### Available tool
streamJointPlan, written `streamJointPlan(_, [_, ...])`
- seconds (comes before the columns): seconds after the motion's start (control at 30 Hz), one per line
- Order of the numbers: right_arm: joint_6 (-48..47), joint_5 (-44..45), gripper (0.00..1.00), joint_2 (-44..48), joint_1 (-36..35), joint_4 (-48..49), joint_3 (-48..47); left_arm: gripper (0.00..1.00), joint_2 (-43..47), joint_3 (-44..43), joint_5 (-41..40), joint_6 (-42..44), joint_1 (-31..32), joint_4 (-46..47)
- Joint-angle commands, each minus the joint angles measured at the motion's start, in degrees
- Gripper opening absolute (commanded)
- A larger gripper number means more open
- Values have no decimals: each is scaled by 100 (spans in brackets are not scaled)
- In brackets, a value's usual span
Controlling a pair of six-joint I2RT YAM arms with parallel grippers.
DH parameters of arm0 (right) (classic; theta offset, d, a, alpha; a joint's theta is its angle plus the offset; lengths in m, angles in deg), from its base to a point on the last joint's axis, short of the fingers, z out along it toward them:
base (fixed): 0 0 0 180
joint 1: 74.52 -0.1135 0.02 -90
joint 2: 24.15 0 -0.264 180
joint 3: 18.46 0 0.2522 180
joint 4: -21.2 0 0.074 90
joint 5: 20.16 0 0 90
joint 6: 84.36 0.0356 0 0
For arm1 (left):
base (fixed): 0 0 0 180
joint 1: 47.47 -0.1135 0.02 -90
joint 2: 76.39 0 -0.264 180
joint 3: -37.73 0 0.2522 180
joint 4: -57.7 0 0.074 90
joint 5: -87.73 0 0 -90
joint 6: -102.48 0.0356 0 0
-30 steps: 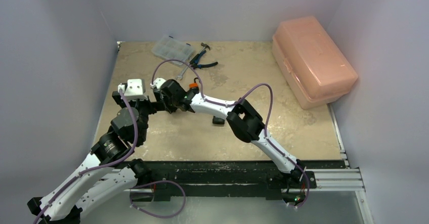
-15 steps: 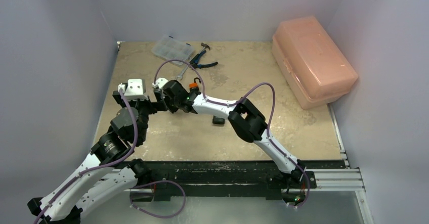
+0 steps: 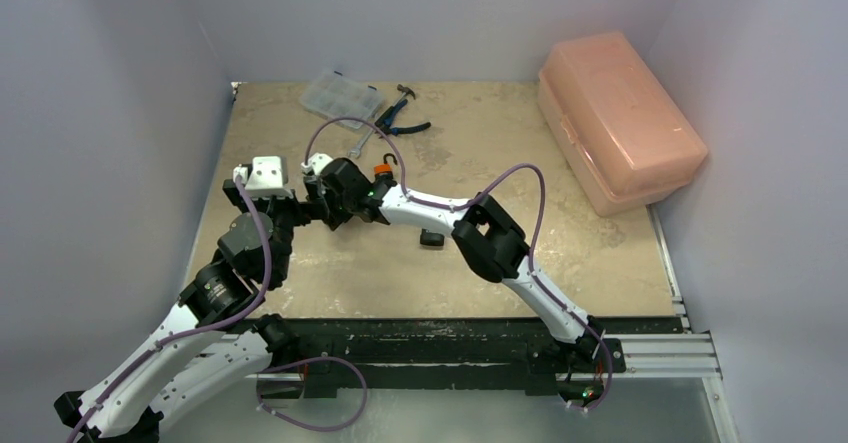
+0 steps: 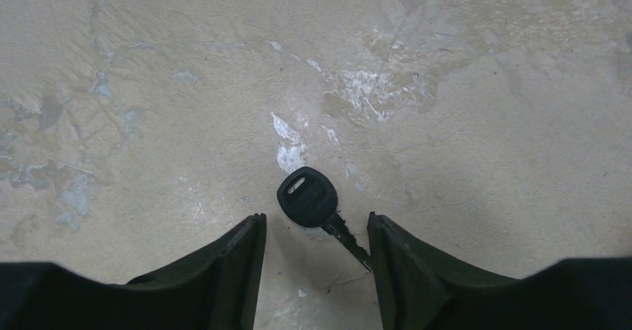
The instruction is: Unlock with the key
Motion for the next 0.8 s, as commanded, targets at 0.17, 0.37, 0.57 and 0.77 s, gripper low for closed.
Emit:
streamJointPlan(0.17, [-515, -377, 64, -77, -27, 57, -545, 95, 36, -21, 81, -38, -32, 213])
streamJointPlan(0.37, [-1013, -968, 64, -337, -31, 102, -655, 95, 22, -7, 126, -38, -66, 228])
streamJointPlan(0.57, [-1281, -1117, 61, -596, -25, -118, -855, 95, -3, -5, 128, -29, -77, 231])
streamJointPlan(0.77, [-1361, -916, 46, -449, -30, -84, -430, 95, -29, -14, 149, -30, -101, 238])
